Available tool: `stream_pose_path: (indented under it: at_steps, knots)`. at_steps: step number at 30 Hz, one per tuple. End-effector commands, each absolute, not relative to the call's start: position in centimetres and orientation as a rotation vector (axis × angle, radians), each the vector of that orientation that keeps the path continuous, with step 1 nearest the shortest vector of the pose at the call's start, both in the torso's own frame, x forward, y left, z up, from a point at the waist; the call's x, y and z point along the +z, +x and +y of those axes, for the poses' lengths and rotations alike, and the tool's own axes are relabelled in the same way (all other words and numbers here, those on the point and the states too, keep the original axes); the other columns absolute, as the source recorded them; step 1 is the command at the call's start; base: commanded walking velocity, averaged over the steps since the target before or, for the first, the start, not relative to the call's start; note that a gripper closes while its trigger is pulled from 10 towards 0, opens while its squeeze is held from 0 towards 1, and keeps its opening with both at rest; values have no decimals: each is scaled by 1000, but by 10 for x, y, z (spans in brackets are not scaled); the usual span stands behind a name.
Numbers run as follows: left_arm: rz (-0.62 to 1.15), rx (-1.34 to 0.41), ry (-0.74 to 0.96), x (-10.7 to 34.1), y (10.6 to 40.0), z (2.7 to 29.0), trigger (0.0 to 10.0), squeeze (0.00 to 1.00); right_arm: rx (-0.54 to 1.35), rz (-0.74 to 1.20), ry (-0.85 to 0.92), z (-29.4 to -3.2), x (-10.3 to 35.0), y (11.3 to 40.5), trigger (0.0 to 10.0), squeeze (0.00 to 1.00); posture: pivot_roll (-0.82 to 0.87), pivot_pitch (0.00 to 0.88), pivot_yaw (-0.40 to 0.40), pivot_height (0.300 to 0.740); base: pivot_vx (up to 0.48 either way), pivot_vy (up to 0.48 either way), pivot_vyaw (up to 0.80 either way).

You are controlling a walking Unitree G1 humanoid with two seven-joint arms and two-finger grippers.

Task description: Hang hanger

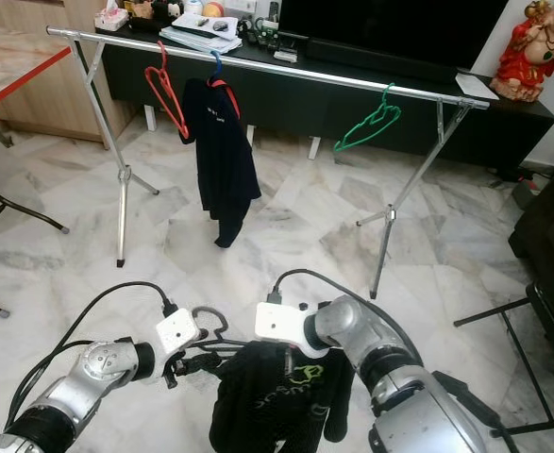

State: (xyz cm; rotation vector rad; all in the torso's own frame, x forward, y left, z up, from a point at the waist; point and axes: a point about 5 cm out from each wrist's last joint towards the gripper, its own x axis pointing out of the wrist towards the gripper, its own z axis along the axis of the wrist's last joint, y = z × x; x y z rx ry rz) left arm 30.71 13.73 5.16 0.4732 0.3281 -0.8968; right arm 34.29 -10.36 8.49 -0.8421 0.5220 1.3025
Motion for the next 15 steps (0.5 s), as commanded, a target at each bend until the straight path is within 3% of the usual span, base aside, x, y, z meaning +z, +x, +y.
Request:
stream_pose_path:
  at_steps: [1, 2, 15]
  knots:
    - [330, -909, 494, 51, 308, 134, 1569, 0, 1311, 485, -854, -102, 95, 348, 10000, 0, 18, 127, -153, 740, 0, 0, 0]
    - [327, -908, 494, 51, 308, 134, 0, 0, 1313, 486, -853, -102, 94, 347, 10000, 0, 18, 127, -154, 740, 0, 0, 0]
    - [307, -897, 480, 52, 308, 137, 0, 0, 1286, 488, -839, -108, 92, 347, 10000, 0, 21, 115, -151, 740, 0, 0, 0]
